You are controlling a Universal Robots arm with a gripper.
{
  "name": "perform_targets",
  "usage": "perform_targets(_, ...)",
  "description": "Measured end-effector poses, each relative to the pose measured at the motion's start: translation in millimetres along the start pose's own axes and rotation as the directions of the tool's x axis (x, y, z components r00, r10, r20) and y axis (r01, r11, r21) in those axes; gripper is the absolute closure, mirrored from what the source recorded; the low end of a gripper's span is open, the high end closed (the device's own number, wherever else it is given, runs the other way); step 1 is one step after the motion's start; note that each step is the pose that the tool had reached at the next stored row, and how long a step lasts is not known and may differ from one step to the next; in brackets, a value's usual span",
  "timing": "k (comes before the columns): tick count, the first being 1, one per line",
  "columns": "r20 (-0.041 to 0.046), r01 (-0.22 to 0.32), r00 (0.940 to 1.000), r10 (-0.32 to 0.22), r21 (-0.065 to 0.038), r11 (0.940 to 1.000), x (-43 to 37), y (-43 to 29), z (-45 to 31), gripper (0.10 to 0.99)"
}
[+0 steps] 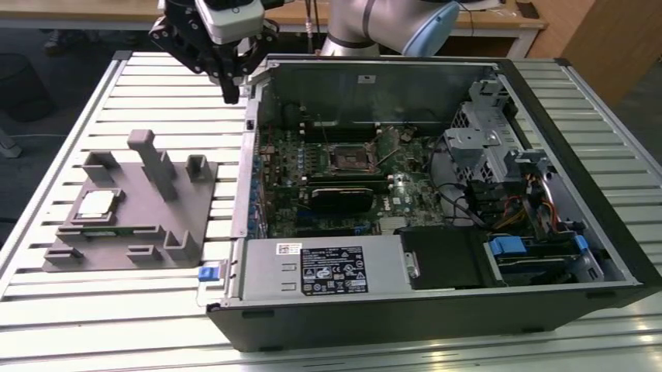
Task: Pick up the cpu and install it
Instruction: 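Reach for the cpu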
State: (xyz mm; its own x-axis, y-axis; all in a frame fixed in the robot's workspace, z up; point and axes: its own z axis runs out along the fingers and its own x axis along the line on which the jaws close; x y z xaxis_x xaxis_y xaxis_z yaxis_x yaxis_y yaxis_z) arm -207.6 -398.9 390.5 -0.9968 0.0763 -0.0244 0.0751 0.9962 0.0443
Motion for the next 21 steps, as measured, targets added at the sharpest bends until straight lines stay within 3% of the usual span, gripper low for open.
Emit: perform_targets(21,0.0000,0.000,1.0000,0.000,0.000,1.0000,15.6,-1.2,0.3,0.980)
